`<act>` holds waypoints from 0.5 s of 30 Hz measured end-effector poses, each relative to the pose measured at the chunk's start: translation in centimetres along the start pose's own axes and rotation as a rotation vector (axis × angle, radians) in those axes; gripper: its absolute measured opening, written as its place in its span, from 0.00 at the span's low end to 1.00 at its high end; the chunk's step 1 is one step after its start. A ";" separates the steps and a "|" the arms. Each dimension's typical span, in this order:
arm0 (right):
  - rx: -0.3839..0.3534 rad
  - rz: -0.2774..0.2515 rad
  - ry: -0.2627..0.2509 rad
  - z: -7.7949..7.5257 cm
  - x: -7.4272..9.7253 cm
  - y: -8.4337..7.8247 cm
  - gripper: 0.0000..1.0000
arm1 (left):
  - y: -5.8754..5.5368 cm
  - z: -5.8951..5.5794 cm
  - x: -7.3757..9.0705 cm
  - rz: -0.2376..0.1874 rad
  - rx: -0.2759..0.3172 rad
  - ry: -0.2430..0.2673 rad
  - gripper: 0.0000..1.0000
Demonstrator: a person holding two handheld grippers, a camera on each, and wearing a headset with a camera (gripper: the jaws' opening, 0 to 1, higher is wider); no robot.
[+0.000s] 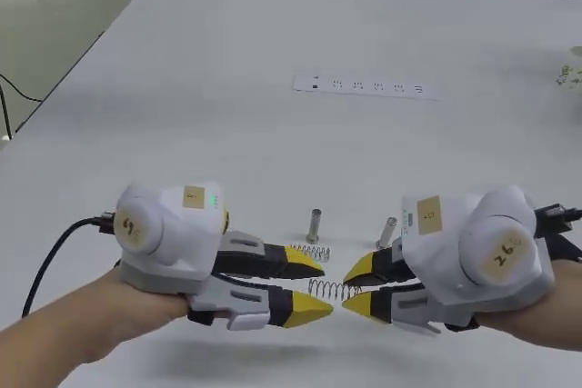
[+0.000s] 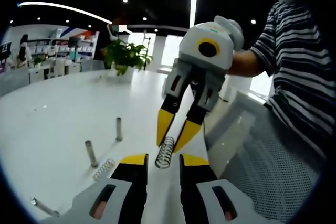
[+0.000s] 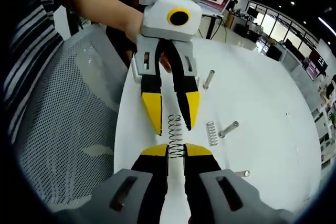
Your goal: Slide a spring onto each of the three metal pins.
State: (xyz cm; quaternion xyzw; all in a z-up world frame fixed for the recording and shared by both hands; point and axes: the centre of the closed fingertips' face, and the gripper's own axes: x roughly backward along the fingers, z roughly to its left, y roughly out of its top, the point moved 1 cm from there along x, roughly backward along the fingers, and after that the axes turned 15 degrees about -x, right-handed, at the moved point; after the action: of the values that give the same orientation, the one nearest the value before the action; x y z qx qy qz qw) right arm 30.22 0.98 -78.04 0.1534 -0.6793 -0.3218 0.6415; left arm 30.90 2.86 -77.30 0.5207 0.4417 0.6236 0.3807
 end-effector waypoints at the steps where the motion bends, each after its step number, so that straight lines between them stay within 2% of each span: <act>1: 0.003 -0.001 0.002 0.1 0.0 0.0 0.08 | 0.0 0.0 0.0 -0.001 -0.001 -0.001 0.13; 7: 0.003 -0.002 0.008 0.2 0.1 0.0 0.07 | 0.0 -0.3 0.1 -0.001 -0.025 -0.013 0.04; 15: -0.004 -0.009 0.013 0.4 0.1 0.0 0.08 | 0.1 -0.6 0.1 -0.006 -0.034 -0.037 0.02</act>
State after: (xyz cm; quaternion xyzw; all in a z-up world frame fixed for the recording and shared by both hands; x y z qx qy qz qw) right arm 29.78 1.01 -77.93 0.1572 -0.6738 -0.3248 0.6448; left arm 30.24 2.83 -77.22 0.5242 0.4254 0.6200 0.3998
